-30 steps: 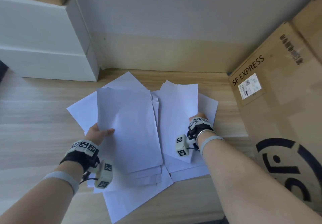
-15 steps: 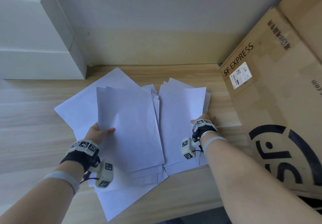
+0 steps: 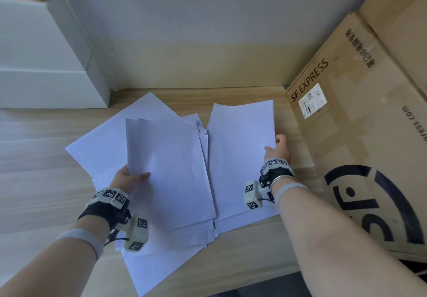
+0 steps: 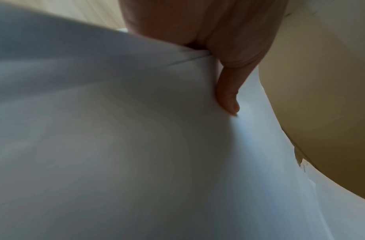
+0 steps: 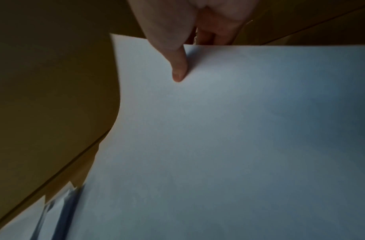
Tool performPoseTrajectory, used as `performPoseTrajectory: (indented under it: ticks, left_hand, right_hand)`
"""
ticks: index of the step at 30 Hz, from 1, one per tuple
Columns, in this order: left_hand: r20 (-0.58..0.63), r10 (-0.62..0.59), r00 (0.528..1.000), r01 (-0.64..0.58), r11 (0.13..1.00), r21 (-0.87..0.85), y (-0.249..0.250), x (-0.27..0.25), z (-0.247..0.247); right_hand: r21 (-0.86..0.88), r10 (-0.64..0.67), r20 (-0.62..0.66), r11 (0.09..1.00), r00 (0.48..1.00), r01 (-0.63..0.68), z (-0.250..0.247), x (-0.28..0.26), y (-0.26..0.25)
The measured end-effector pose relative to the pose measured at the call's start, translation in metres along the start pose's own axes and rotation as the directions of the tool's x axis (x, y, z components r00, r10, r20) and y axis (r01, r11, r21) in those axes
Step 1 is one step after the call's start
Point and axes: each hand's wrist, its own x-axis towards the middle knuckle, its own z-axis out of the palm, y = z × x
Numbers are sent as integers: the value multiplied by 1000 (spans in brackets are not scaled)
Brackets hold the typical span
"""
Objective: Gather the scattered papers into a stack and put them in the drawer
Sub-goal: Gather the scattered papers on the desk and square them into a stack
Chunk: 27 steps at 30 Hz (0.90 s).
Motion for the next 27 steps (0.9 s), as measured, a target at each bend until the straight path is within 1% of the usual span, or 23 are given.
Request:
performPoseTrajectory:
  ticks: [1, 3, 5, 6, 7, 9, 11, 13, 17, 19, 21, 23, 27]
  left_hand:
    - [-2, 0, 1000, 0, 1000, 8, -1, 1, 0]
    - [-8, -1, 1000, 1, 1000, 24, -1, 2, 0]
    - [-17, -2, 1000, 2, 1000, 29, -3, 3, -1]
    - [-20, -3, 1000, 4, 999, 33, -3, 3, -2]
    - [-20, -4, 1000, 5, 999, 36, -4, 3, -2]
    - [-20, -3, 1000, 3, 999, 35, -5, 2, -3]
    - [-26, 4, 1000, -3, 999, 37, -5, 1, -3]
    - [-27, 9, 1000, -8, 999, 38, -4, 0, -2]
    - [-33, -1, 999, 2, 999, 43, -4, -3, 1]
    - [-34, -8, 999, 11, 998, 68, -4, -2, 1]
    - [-37, -17, 999, 21, 994, 105, -3, -1, 1]
    - [-37, -31, 999, 35, 993, 115, -2, 1, 1]
    - [-32, -34, 999, 38, 990, 136, 0, 2, 4]
  right_hand:
    - [27, 21, 0, 999, 1000, -21, -2, -2, -2]
    - [26, 76, 86, 997, 993, -79, -5, -7, -6]
    - [-40, 130, 194, 991, 972, -125, -5, -12, -8]
    - [-89, 151, 220, 987, 964, -134, -4, -14, -8]
    - [-123, 149, 209, 984, 966, -125, -4, -15, -6]
    - [-132, 124, 137, 986, 983, -105, -5, -13, -2]
    - [-101, 107, 60, 990, 993, -100, -13, -10, 0]
    - [-61, 83, 10, 995, 997, -82, -26, -3, -1]
    - [-66, 45, 20, 997, 999, -43, -50, 2, -13]
    - [-76, 42, 74, 996, 996, -36, -53, 1, -23]
    - [-115, 38, 203, 993, 978, -15, -46, -5, -32]
    - [-191, 41, 341, 981, 939, 27, -29, -16, -36]
    - [-261, 31, 509, 958, 860, 121, 12, -46, -36]
